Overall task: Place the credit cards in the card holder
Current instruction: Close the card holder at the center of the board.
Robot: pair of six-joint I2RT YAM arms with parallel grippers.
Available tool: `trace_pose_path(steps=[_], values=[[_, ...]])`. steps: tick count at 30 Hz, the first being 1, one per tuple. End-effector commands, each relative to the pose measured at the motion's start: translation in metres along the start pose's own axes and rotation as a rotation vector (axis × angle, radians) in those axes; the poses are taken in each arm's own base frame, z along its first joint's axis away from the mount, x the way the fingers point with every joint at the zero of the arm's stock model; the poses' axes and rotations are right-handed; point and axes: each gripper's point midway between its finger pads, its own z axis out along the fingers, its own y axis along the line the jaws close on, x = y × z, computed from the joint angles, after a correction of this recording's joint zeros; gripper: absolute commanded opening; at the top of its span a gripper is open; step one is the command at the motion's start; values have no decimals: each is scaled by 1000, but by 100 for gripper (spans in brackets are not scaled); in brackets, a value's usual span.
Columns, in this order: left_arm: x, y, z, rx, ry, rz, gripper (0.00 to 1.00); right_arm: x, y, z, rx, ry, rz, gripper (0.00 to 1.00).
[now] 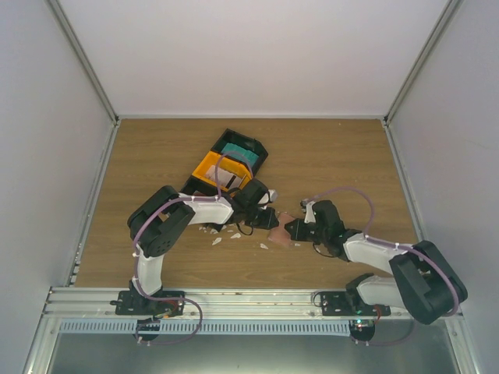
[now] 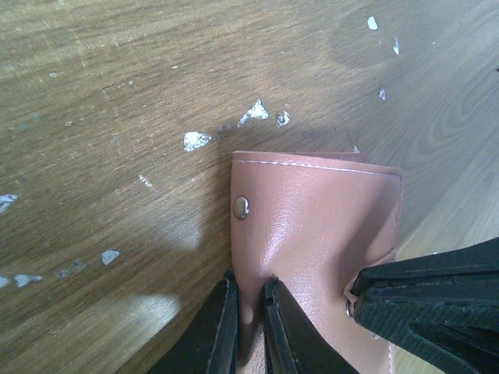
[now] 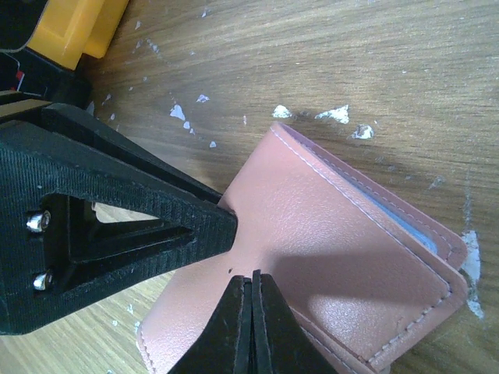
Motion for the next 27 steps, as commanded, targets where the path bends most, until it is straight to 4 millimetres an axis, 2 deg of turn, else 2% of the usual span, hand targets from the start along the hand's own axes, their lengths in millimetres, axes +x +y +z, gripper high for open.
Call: trace_pose_path(steps=[1,9,20,23,26,27], values=[[23,38,25,-137,37,-32,12,103,-37,-7,140,335,63,1],[24,40,27,-143,36,-37,11,113,-39,-9,207,352,48,0],[21,35,27,-130,28,-24,11,138,-55,-16,286,418,94,1],[20,31,24,-116,17,-17,11,122,-49,-15,293,374,81,1],[14,24,18,-98,-3,-2,14,76,-27,-15,273,253,42,2],[12,21,15,-92,-11,5,16,57,-20,-16,264,203,31,5]])
